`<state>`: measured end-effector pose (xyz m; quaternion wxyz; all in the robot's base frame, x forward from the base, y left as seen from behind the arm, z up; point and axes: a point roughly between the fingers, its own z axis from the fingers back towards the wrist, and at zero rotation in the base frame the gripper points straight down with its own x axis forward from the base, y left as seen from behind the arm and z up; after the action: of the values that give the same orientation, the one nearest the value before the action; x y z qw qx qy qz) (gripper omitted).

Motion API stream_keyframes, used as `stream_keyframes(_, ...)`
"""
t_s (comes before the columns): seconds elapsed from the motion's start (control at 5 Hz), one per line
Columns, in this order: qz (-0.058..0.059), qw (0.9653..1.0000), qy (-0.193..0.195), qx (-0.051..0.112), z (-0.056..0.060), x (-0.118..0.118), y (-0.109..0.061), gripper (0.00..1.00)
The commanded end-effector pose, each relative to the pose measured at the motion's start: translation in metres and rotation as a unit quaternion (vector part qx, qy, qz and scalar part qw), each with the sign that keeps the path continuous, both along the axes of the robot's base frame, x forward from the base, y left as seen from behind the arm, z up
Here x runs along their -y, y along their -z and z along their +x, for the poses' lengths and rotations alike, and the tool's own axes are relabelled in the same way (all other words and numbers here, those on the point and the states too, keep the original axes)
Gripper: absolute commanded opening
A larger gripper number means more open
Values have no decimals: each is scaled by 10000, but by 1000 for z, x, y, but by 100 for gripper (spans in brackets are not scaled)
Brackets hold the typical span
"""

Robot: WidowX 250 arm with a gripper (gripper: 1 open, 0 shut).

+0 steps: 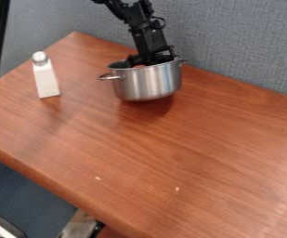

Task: Put the mushroom in the metal pot

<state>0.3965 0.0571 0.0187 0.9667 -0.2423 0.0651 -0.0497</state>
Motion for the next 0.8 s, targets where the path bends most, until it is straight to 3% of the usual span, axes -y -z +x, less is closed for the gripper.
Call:
stream_keyframes(0.0,-235,9985,71,-483,-20,-11,40,0)
stream_keyframes(0.2,-346,9974,221,-600,-28,-9,43,100)
stream_keyframes(0.4,-295,9970,321,-641,-31,-29,47,0)
stream_keyframes(0.6,-231,9964,433,-689,-35,-47,52,100)
